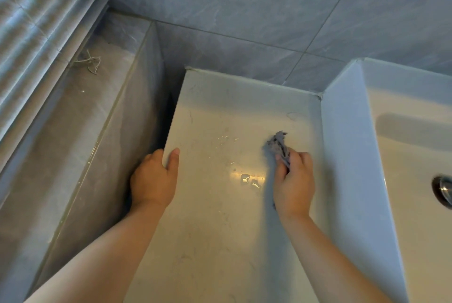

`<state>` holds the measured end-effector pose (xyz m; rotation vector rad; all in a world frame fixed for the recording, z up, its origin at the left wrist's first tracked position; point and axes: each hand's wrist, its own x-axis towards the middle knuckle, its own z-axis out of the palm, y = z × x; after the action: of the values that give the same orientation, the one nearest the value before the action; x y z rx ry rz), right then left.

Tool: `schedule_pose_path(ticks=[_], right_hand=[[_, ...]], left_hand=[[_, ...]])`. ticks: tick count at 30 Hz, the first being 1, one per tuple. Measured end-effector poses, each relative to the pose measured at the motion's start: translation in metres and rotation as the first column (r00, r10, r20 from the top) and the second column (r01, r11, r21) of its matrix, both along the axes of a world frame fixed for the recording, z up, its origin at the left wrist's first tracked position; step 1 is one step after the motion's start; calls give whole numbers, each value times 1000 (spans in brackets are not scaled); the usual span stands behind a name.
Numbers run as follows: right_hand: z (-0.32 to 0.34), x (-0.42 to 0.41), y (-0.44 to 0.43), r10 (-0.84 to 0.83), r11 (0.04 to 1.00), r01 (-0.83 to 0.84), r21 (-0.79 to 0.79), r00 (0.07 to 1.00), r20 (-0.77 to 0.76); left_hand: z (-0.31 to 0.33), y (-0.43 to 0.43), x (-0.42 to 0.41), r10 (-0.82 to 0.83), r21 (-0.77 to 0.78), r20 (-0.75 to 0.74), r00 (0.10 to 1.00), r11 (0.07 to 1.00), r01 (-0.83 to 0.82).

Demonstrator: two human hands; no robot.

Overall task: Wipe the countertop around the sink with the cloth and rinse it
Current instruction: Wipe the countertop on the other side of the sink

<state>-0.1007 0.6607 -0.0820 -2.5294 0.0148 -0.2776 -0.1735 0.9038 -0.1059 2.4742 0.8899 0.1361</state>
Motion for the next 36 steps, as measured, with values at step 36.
schedule_pose_path(ticks=[36], right_hand=[[13, 104, 43, 327, 945, -327, 4, 945, 15]], left_hand=[[3, -2, -1, 29, -51, 17, 999, 998, -28]])
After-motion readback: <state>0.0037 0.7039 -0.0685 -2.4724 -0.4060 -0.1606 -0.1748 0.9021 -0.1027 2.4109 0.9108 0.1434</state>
